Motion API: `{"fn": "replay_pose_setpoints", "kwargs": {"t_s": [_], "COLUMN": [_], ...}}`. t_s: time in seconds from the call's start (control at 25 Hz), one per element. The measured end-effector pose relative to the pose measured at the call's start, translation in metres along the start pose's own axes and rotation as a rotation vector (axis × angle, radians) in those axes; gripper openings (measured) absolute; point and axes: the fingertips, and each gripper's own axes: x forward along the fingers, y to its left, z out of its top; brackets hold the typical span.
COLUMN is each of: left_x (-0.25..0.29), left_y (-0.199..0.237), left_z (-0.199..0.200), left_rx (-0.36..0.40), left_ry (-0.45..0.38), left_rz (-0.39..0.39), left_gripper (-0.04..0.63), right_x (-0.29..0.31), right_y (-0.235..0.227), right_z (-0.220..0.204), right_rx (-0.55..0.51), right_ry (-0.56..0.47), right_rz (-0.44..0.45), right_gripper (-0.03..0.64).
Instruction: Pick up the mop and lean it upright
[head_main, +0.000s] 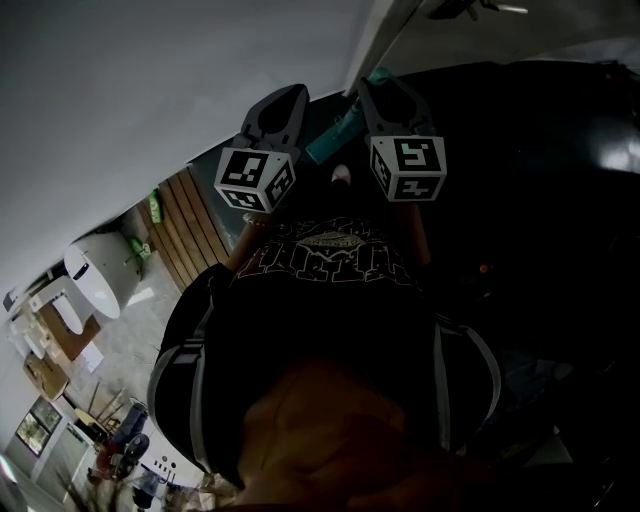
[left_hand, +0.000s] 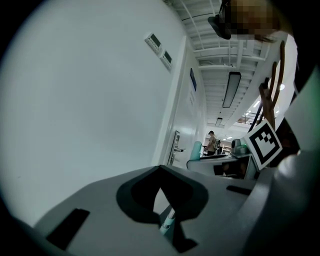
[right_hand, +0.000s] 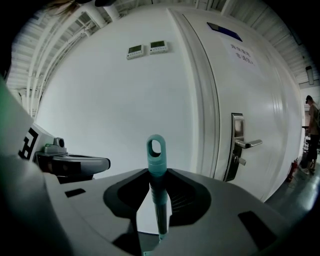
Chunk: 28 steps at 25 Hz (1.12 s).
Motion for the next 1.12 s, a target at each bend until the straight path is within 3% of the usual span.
{"fn": "replay_pose_setpoints", "kwargs": {"t_s": [1.12], "left_x": [-0.005], "left_y": [0.02], "left_z": [-0.002], "left_rx": [-0.01], "left_ry": [-0.024], "left_rz": [0.149], "left_gripper": [0.037], "right_x": [0.06], "right_y": [-0.028], "right_z": [-0.047], "right_rx": [-0.007], "right_ry": [0.077], "right_rz": [0.021], "right_gripper": [0.117]}}
